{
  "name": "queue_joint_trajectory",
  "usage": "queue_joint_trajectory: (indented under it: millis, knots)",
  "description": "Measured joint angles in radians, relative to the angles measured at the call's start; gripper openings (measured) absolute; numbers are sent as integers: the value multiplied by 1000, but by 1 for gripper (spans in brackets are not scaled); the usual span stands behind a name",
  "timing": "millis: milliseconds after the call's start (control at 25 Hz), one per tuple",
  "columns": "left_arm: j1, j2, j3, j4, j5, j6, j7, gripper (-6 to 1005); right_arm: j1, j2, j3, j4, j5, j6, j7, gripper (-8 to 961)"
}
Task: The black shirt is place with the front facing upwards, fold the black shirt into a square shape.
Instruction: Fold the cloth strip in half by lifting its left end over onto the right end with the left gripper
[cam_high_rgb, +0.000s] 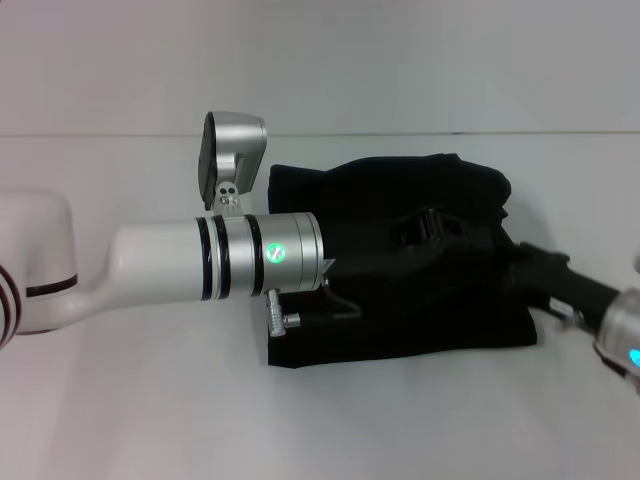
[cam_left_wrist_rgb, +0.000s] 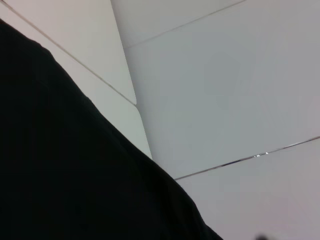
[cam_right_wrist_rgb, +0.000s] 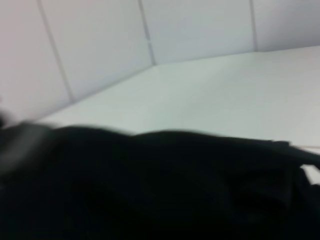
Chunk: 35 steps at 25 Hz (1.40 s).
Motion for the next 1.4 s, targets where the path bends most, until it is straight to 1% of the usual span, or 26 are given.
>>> queue_joint_trajectory:
  millis: [80,200,280,360,560,840,1000,1160,1280,1400]
  knots:
    - [2,0,0,0,0,6,1,27,48,0,5,4,8,82,0,686]
    - [5,0,1,0,3,19,3,27,103,1,6,8,36,163,1,685]
    - [10,0,2,1,6,31,6,26,131,1,6,10,63,188,0,684]
    - [34,2,12,1,9,52,11,26,153,1,7,11,79,200,-3,684]
    - [57,3,52,2,10,53,12,27,180,1,7,-1,115,216,-10,685]
    - [57,-4,79,-8,11,7,40,26,180,-2,6,-24,140,214,-11,686]
    - [50,-6,81,-28,7,-65,44,27,172,-2,7,-25,140,231,-13,685]
    - [36,-7,81,-52,8,-143,75,30,162,-2,25,-26,141,280,-14,684]
    - [27,-9,75,-69,3,-131,118,32,134,-2,98,-30,142,271,-13,683]
    - [14,-10,65,-90,1,-99,162,34,89,-3,202,-34,158,198,-5,684]
